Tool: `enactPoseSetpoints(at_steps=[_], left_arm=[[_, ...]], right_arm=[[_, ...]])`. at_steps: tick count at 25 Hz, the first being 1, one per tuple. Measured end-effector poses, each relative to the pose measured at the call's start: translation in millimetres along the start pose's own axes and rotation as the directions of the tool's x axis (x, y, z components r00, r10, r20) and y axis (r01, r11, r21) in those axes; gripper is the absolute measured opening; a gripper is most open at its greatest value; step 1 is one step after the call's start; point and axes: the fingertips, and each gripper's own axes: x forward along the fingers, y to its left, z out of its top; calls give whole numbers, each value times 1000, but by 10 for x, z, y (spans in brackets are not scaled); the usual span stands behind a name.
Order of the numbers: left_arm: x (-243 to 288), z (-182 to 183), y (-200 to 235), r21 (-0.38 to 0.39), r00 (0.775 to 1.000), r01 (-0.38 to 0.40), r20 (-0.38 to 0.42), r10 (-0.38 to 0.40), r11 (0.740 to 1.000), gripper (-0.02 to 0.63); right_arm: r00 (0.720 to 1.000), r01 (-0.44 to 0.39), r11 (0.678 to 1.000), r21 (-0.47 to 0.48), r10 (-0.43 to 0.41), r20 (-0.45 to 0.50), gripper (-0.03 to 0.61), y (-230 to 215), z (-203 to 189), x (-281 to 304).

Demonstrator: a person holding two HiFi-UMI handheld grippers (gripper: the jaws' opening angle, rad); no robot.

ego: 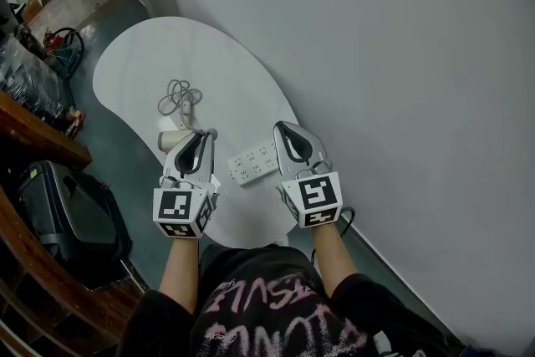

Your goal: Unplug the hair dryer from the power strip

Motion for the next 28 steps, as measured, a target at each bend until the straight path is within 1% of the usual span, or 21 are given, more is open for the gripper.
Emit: enactPoseSetpoints(at_steps=[21, 28], left_arm=[[44, 61, 66, 15, 1000, 0, 9, 0, 1000, 64], [60, 27, 41, 37, 1000, 14, 7, -15, 999, 64]], right_arm=[[1000, -14, 1000, -28, 14, 9, 8, 18, 93, 117], [1000, -15, 999, -30, 15, 9, 8, 37, 64, 136]])
